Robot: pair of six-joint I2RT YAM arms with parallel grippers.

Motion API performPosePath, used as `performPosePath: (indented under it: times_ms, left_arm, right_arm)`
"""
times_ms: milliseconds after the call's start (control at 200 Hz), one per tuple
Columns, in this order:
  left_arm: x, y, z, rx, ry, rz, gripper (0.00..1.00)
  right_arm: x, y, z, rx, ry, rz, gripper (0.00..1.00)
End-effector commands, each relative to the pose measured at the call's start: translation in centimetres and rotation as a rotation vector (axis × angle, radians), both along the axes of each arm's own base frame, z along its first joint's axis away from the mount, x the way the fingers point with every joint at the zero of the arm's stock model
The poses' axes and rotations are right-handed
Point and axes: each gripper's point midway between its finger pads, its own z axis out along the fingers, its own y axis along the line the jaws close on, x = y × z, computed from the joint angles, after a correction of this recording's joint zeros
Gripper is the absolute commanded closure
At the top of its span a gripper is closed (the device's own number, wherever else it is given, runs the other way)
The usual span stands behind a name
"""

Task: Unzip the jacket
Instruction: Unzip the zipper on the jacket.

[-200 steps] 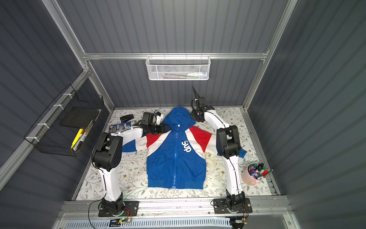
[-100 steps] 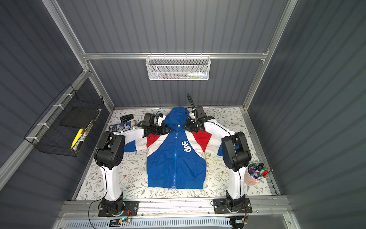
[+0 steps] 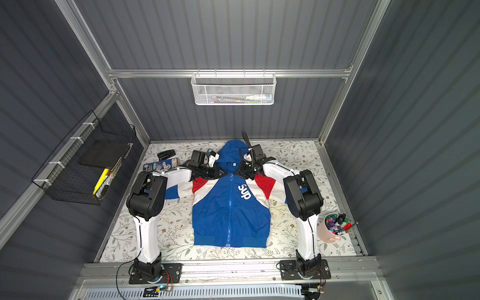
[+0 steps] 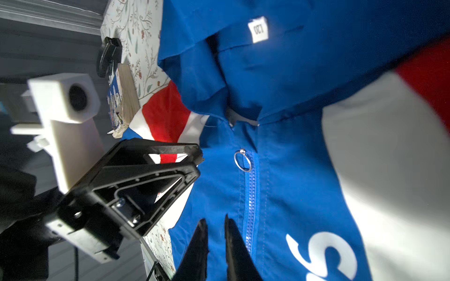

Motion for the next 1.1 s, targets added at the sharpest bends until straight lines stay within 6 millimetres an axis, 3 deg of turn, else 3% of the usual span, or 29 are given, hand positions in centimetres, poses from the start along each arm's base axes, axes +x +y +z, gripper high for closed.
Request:
performPosePath:
  times_ms: [0,720,1091]
  left_arm:
    - [-0.3,-0.7,-0.4,0.001,0.000,-0.032,0.72]
    - [-0.4,-2.4,-1.7,-0.005,0.036,-0.067,0.84]
    - [-0.4,-2.2,-2.9,0.012,0.055,-0.057,0.88]
  right_arm:
    - [0.2,0.7,-0.3,0.024,0.024,-0.001,0.82]
    - [1.4,1.4,-3.7,0.022,0.081,0.001,0.83]
    - [1.9,1.5,-4.7,0.017,0.096,-0.007,0.83]
